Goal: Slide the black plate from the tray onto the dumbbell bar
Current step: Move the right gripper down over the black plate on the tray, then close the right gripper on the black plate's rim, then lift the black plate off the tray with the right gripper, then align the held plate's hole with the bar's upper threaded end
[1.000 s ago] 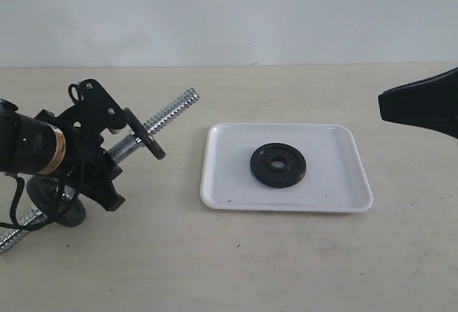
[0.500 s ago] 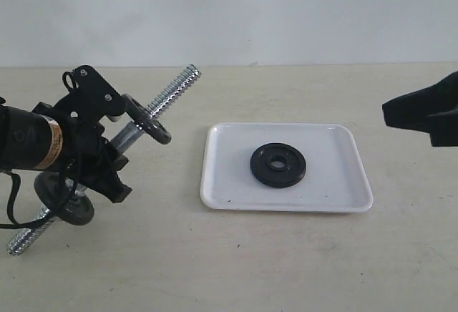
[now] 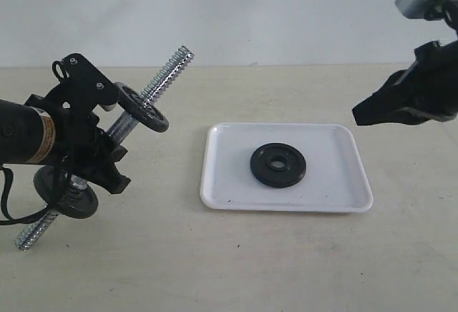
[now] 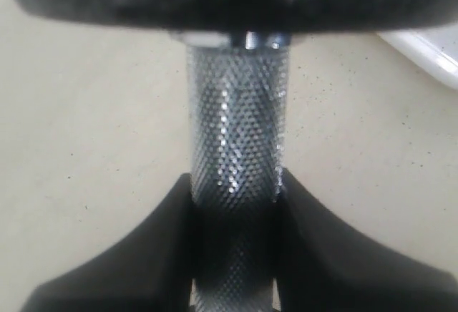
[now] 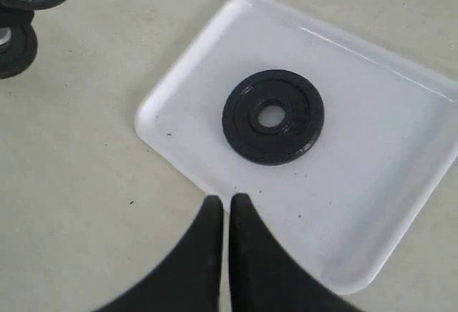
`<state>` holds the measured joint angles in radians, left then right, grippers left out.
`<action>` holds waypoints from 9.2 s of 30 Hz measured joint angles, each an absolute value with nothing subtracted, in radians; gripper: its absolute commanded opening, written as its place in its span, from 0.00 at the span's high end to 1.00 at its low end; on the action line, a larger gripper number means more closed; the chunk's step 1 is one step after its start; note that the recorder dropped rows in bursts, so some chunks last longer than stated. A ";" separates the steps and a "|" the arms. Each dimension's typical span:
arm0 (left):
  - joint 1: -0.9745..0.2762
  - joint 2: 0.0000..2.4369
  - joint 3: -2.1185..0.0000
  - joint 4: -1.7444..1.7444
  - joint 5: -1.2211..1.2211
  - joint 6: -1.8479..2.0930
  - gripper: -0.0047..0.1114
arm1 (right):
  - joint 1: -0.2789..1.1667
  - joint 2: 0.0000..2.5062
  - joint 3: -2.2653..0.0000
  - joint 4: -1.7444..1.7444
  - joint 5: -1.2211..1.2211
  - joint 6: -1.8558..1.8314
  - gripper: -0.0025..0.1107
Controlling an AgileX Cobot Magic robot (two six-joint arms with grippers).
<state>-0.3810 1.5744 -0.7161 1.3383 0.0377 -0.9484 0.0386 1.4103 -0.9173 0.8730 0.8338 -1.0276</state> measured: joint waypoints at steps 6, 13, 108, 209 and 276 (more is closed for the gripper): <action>-0.381 1.574 -0.716 1.338 0.038 -0.963 0.92 | 0.197 1.542 -1.078 0.502 0.786 -0.750 0.98; -0.381 1.574 -0.716 1.338 0.038 -0.976 0.92 | 0.330 1.676 -1.220 0.214 0.771 -0.499 0.98; -0.381 1.504 -0.712 1.338 0.036 -0.982 0.92 | 0.499 2.160 -1.563 0.000 0.841 -0.211 0.05; -0.381 1.504 -0.691 1.344 0.012 -0.982 0.92 | 0.352 1.864 -1.593 0.541 1.122 -0.735 0.98; -0.381 1.565 -0.692 1.501 -0.162 -0.983 0.92 | 0.177 1.864 -1.593 1.092 1.215 -0.933 0.98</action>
